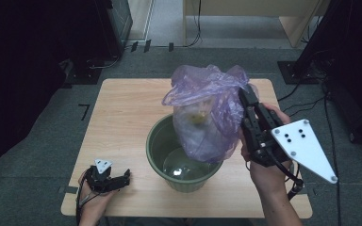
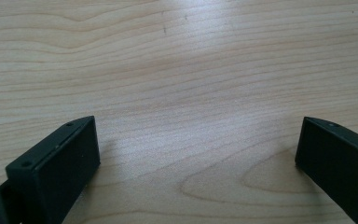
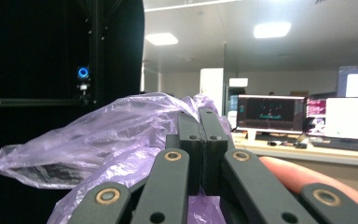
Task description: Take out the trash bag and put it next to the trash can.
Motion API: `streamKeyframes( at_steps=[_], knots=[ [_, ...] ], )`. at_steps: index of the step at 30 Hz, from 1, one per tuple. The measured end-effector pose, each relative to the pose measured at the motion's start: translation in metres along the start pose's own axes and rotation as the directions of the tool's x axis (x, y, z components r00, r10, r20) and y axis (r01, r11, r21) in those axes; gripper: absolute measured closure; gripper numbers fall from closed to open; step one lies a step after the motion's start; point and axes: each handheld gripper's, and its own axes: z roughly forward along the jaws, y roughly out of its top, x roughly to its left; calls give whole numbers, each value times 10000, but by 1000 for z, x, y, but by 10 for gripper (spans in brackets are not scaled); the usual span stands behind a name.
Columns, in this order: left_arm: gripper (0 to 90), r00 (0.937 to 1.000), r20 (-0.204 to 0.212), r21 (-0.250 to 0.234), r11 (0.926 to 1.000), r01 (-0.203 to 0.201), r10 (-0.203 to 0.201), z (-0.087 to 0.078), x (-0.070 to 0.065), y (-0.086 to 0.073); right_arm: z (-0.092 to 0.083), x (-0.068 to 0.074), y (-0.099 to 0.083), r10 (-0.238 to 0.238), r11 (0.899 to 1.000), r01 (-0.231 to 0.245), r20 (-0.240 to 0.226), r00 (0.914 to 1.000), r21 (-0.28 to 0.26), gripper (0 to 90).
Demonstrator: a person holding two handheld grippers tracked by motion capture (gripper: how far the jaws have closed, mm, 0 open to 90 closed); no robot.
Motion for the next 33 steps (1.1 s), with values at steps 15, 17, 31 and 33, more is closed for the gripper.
streamKeyframes(
  at_steps=[15, 17, 31, 33],
  knots=[
    [0, 10000, 21, 2, 10000, -41, 41, 1, 0, 1, -19, -42, 27, 159, 9973, -84, 1032, 9945, -731, 900],
    [0, 10000, 20, -5, 10000, -51, 51, 1, 0, 1, -21, -48, 27, 95, 9976, -13, 1179, 9930, -699, 900],
    [0, 10000, 24, -6, 10000, -66, 67, 1, 0, 1, -30, -81, -6, 109, 9999, -113, 2107, 9775, 9, 900],
    [0, 10000, 26, -5, 10000, -64, 64, 1, 0, 1, -29, -84, -12, 123, 9997, -166, 2206, 9753, 176, 900]
  ],
)
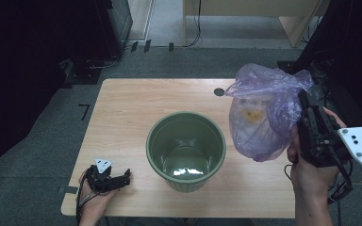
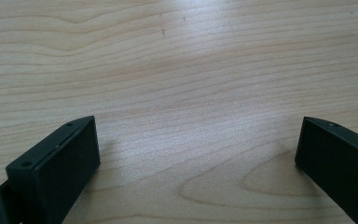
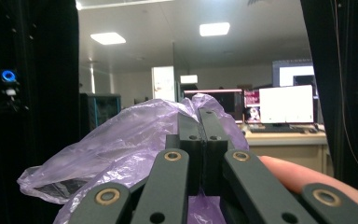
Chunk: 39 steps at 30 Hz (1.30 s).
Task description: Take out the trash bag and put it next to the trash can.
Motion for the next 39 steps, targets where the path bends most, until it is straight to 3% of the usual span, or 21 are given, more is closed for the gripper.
streamKeyframes(
  at_steps=[13, 19, 23, 26, 29, 33, 34, 37, 39],
  knots=[
    [0, 10000, -4, 1, 10000, 2, -2, 0, 0, 0, 33, 1, -60, -182, 9897, 153, 187, 9997, 1423, 900],
    [0, 10000, -4, 0, 10000, 3, -3, 0, 0, 0, 55, 3, -89, 412, 9764, -455, 249, 9988, 2110, 900],
    [0, 10000, -4, 1, 10000, 3, -3, 0, 0, 0, 69, 17, -99, 437, 9747, -421, -26, 9990, 2197, 900],
    [0, 10000, -4, -1, 10000, 6, -6, 0, 0, 0, 78, 29, -102, 443, 9805, -357, -399, 9982, 1932, 900],
    [0, 10000, -2, -3, 10000, 19, -19, 0, 0, 0, 85, 34, -105, 994, 9841, -837, -959, 9904, 1565, 900],
    [0, 10000, -2, -4, 10000, 16, -16, 0, 0, 0, 91, 36, -120, 1181, 9766, -861, -1569, 9805, 1970, 887],
    [0, 10000, -2, -3, 10000, 15, -15, 0, 0, 0, 91, 35, -124, 1315, 9718, -865, -1997, 9710, 2193, 842],
    [0, 10000, 0, -10, 10000, 15, -15, 0, 0, 0, 90, 28, -137, 2013, 9464, -1032, -3089, 9295, 3059, 698],
    [0, 10000, -4, -11, 10000, 19, -19, 0, 0, 0, 87, 24, -143, 2110, 9379, -977, -3237, 9223, 3330, 616]
  ],
)
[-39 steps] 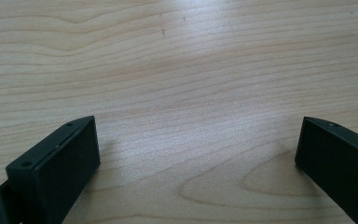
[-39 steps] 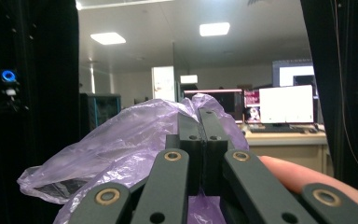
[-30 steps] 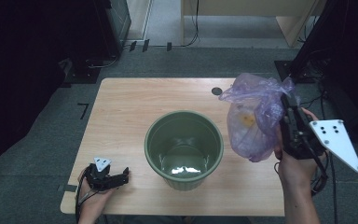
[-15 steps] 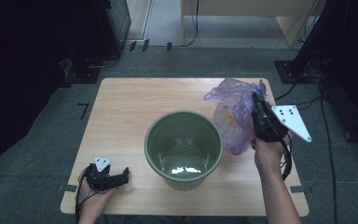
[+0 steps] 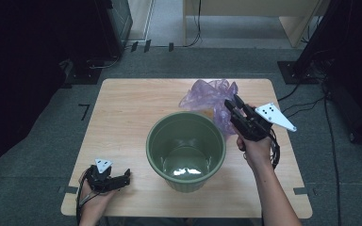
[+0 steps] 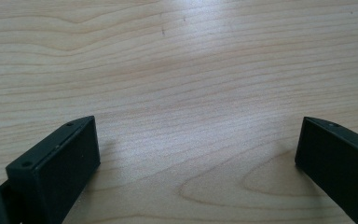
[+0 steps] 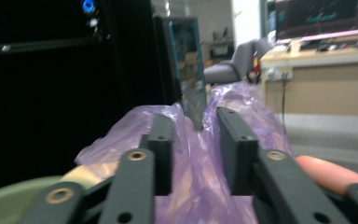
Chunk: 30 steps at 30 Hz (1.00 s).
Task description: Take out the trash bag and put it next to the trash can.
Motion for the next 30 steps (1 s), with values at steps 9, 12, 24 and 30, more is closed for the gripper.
streamKeyframes(
  at_steps=[9, 12, 24, 30],
  knots=[
    [0, 10000, 3, 7, 10000, -12, 12, 0, 0, 0, -23, -14, -10, -253, 9985, 243, 193, 9995, 492, 223],
    [0, 10000, 3, 14, 10000, -21, 21, 0, 0, 0, -31, -18, -14, -267, 9972, 252, 207, 9994, 701, 162],
    [0, 10000, -3, -6, 10000, 1, -1, 0, 0, 0, -60, -38, -43, -226, 9869, 189, 215, 9995, 1605, 149],
    [0, 10000, -1, 1, 10000, -13, 13, 0, 0, 0, -70, -43, -65, -923, 9710, 646, 1119, 9894, 2301, 570]
  ],
)
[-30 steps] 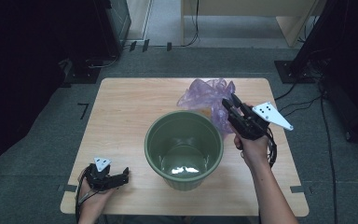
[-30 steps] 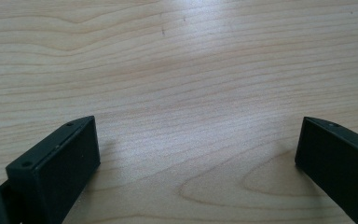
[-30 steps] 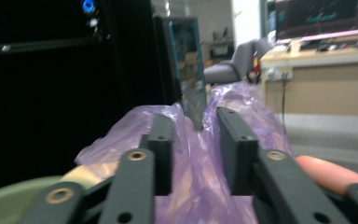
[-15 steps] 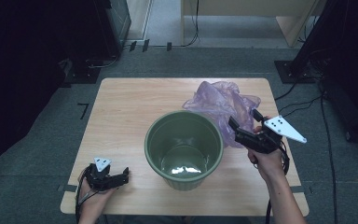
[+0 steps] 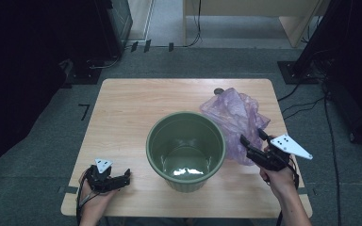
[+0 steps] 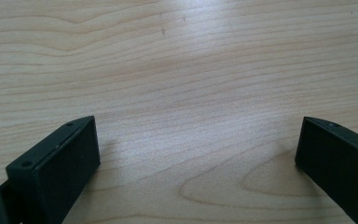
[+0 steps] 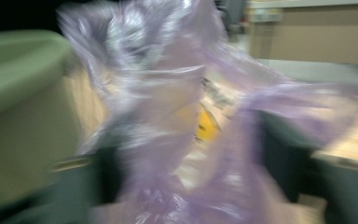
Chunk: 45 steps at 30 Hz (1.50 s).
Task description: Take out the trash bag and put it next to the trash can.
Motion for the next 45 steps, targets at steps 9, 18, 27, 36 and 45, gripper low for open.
streamKeyframes(
  at_steps=[9, 18, 27, 36, 45],
  knots=[
    [0, 10000, -25, -4, 10000, 25, -25, 0, 0, 0, 16, -12, -31, 971, 9912, -1024, 648, 9932, 841, 900],
    [0, 10000, -26, -6, 10000, 28, -28, 0, 0, 0, 70, 15, -33, 1024, 9890, -1075, 540, 9933, 1016, 900],
    [0, 10000, -21, -1, 10000, 17, -17, 0, 0, 0, 121, 45, -11, 1297, 9814, -1108, -1156, 9848, 1570, 818],
    [0, 10000, -17, 1, 10000, 15, -15, 0, 0, 0, 100, 30, -32, 1383, 9813, -1059, -2065, 9686, 1607, 433],
    [0, 10000, -53, -6, 10000, 65, -65, 1, -1, 1, 72, 14, -42, 884, 9884, -660, -1653, 9823, 1364, 91]
  ],
)
